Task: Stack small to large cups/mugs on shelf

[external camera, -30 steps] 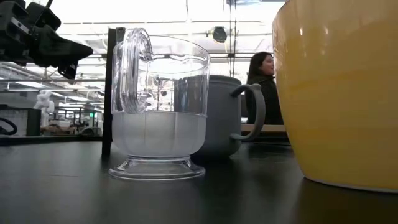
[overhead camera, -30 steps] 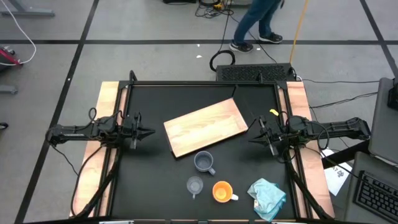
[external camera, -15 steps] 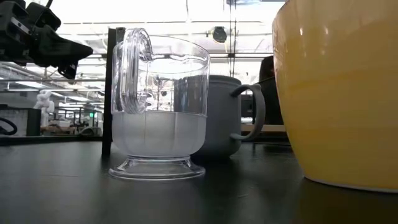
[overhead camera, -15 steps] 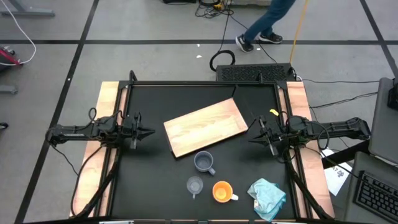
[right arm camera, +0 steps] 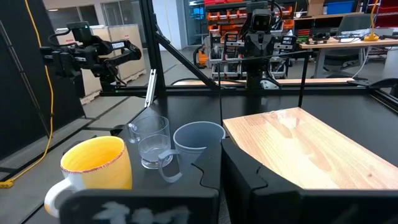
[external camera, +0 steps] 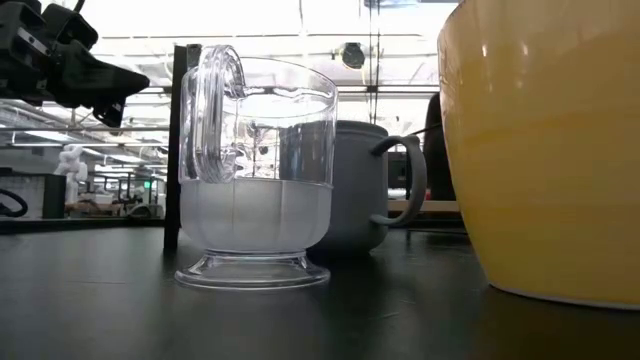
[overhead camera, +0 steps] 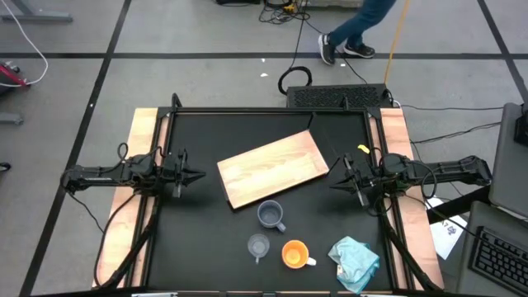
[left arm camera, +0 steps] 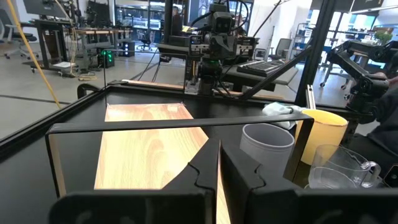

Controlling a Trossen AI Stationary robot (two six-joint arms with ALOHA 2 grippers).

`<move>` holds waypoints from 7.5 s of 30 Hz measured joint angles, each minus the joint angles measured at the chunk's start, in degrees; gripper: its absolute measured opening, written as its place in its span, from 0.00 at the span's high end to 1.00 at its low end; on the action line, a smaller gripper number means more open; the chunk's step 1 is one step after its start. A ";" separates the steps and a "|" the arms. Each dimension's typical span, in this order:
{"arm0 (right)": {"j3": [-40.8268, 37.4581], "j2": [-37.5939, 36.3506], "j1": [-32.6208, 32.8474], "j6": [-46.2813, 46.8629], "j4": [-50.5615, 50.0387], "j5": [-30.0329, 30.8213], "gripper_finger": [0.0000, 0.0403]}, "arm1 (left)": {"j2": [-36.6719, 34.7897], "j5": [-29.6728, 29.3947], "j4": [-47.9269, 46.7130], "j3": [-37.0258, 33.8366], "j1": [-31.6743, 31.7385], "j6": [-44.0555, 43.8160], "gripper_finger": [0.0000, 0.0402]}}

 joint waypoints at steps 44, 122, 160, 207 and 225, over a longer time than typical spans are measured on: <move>-0.01 0.00 0.01 0.00 -0.02 0.00 1.00 | 0.00 0.00 -0.02 0.02 0.00 -0.01 0.96; -0.01 0.01 0.01 0.00 0.00 0.01 1.00 | 0.00 0.00 -0.01 0.01 0.00 -0.01 0.96; 0.00 0.02 0.01 0.00 -0.02 0.00 1.00 | 0.00 0.00 0.00 0.00 0.00 0.00 0.96; 0.01 1.44 0.01 -1.73 6.65 -3.42 1.00 | 0.00 0.00 0.00 0.02 0.00 0.00 0.96; 0.00 11.23 0.93 2.46 22.90 -9.45 1.00 | 0.00 0.00 0.11 0.00 0.00 0.00 0.96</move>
